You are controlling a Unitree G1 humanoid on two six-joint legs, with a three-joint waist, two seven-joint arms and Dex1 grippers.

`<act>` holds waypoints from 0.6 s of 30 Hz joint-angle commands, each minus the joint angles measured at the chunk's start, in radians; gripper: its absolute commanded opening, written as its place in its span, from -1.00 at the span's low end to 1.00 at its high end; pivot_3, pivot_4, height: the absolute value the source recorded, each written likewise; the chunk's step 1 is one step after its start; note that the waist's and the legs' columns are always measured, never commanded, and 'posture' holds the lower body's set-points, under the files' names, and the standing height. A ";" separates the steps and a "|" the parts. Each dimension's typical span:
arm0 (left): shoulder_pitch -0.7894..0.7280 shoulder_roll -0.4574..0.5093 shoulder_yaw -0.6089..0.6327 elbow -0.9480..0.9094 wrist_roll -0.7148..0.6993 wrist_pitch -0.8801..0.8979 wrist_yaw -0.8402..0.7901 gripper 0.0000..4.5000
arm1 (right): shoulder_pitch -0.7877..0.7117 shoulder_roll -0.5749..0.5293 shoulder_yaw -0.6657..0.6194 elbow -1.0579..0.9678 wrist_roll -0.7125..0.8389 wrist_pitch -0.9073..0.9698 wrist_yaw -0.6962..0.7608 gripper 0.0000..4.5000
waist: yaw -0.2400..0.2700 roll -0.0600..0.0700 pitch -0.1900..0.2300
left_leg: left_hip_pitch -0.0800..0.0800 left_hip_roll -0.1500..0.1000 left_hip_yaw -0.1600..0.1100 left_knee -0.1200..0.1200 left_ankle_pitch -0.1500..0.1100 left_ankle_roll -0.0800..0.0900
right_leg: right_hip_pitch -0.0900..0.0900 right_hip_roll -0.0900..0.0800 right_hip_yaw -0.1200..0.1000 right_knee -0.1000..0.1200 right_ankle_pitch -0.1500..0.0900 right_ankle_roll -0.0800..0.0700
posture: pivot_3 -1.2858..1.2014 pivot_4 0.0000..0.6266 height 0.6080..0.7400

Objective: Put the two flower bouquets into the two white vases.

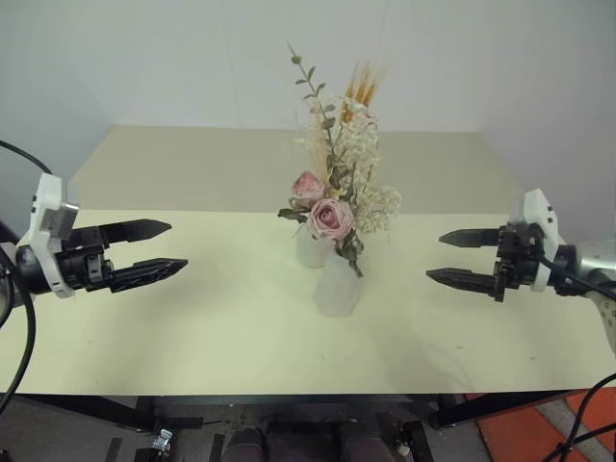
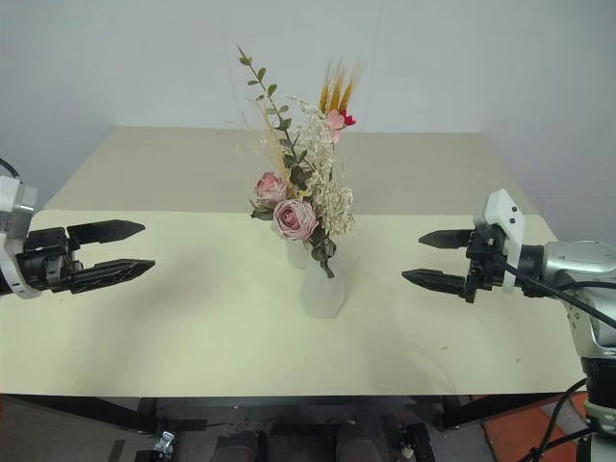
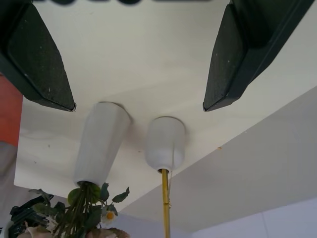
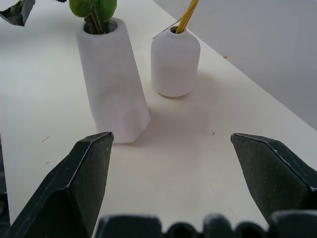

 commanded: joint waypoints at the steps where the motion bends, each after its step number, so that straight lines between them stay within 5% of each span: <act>1: -0.018 0.023 0.018 -0.025 -0.030 -0.003 0.001 0.99 | 0.010 -0.025 -0.049 -0.040 0.019 0.000 -0.010 1.00 | 0.000 0.000 0.000 | 0.000 0.000 0.000 0.000 0.000 0.000 | 0.000 0.000 0.000 0.000 0.000 0.000 | 0.03 -0.52 1.00; 18: -0.050 -0.018 -0.041 -0.031 -0.049 -0.029 0.020 0.99 | 0.035 -0.025 -0.075 -0.076 0.033 0.015 -0.043 1.00 | -0.001 0.000 0.000 | 0.000 0.000 0.000 0.000 0.000 0.000 | 0.000 0.000 0.000 0.000 0.000 0.000 | 0.03 -0.52 1.00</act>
